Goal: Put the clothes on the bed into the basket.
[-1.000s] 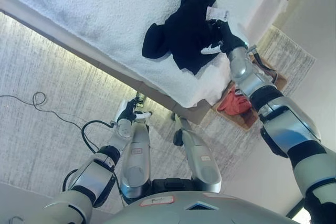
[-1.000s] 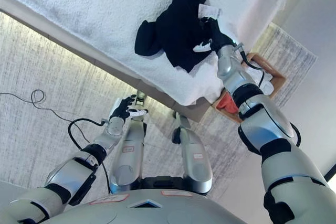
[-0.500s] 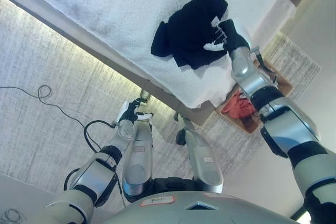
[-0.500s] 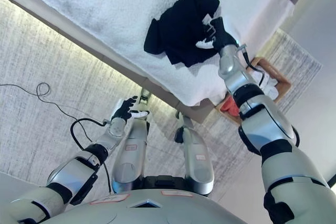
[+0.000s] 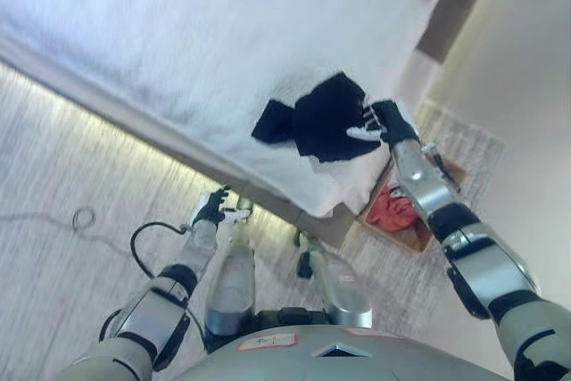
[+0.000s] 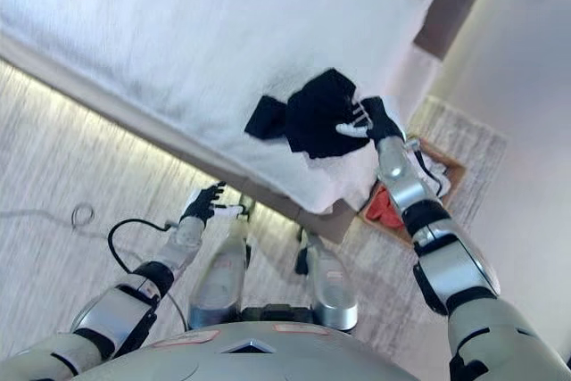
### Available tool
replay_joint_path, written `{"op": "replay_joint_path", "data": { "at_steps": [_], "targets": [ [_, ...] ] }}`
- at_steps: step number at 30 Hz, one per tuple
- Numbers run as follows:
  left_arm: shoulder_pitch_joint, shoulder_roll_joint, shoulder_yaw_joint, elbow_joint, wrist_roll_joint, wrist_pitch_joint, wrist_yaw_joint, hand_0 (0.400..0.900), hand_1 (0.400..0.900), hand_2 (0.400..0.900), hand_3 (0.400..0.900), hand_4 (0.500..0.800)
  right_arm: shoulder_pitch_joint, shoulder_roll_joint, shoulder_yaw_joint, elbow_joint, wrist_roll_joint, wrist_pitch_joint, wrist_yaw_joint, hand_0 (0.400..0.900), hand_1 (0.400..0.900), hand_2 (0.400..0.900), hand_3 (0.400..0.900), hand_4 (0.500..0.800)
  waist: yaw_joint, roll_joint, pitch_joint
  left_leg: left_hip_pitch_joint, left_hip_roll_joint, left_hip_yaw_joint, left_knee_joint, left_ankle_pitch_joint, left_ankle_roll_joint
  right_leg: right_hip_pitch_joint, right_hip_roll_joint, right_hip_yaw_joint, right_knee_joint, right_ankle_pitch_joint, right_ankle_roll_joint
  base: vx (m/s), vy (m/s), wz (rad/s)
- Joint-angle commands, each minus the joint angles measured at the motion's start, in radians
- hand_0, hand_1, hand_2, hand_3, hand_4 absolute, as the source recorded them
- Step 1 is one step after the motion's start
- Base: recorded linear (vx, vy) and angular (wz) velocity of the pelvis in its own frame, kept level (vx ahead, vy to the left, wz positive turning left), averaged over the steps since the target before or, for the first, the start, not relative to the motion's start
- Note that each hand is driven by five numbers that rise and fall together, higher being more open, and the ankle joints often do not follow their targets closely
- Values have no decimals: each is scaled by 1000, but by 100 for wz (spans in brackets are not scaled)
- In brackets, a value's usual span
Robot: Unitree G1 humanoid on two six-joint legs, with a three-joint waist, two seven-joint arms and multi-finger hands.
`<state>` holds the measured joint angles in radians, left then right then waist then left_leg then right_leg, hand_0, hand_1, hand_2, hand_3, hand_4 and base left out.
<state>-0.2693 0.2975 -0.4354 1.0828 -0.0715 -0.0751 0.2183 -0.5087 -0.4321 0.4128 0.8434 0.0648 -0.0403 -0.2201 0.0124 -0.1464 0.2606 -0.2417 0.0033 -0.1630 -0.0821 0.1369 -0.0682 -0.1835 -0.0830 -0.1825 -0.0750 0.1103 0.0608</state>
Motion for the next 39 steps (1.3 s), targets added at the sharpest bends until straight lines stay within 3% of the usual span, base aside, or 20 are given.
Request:
{"op": "replay_joint_path", "data": {
  "at_steps": [1, 7, 15, 21, 37, 38, 39],
  "targets": [
    [38, 11, 17, 7, 43, -32, -29, 900, 900, 900, 900, 800, 66, -96, -77, 16, -1, -55, -15, 400, 400, 400, 400, 500, -34, -24, -162, 111, 24, 69, 55, -180, 28, -39, -74, 90, 24, 28, 99, 95, 8, -35],
    [90, 29, 53, -21, 47, -31, -74, 900, 900, 900, 900, 800, 166, -191, -181, 75, -15, -36, 23, 400, 400, 400, 400, 500, -66, 1, -239, 198, 36, 116, 22, -195, 28, 11, -65, 127, 18, 16, 103, 71, -5, -30],
    [118, 8, 40, -6, 62, -29, -113, 900, 900, 900, 900, 800, 178, -304, -280, 269, 16, -23, 40, 400, 400, 400, 400, 500, -97, 35, -279, 248, 44, 156, -3, -197, 23, 41, -59, 151, 8, 14, 104, 29, -19, -16],
    [118, -11, 26, 8, 56, -25, -122, 900, 900, 900, 900, 800, 144, -327, -301, 406, 62, -13, 50, 400, 400, 400, 400, 500, -97, 52, -293, 261, 50, 161, -5, -198, 20, 57, -56, 155, -2, 12, 100, 26, -30, -4],
    [138, -40, 1, 17, 50, -14, -140, 900, 900, 900, 900, 800, 33, -389, -298, 520, 117, 12, 53, 400, 400, 400, 400, 500, -88, 94, -300, 252, 56, 151, -5, -187, 5, 74, -52, 138, -12, -1, 92, 14, -26, 2],
    [137, -40, 0, 19, 49, -12, -139, 900, 900, 900, 900, 800, 21, -389, -292, 516, 116, 15, 52, 900, 900, 900, 900, 800, -88, 95, -300, 251, 57, 152, -5, -185, 4, 72, -51, 140, -12, -1, 91, 0, 0, 0],
    [136, -43, -7, 16, 49, -10, -139, 900, 900, 900, 900, 800, 9, -390, -284, 530, 106, 20, 49, 900, 900, 900, 900, 800, -86, 97, -301, 249, 57, 152, -5, -184, 3, 73, -52, 138, -12, -2, 89, 0, 0, 0]
  ]
}}
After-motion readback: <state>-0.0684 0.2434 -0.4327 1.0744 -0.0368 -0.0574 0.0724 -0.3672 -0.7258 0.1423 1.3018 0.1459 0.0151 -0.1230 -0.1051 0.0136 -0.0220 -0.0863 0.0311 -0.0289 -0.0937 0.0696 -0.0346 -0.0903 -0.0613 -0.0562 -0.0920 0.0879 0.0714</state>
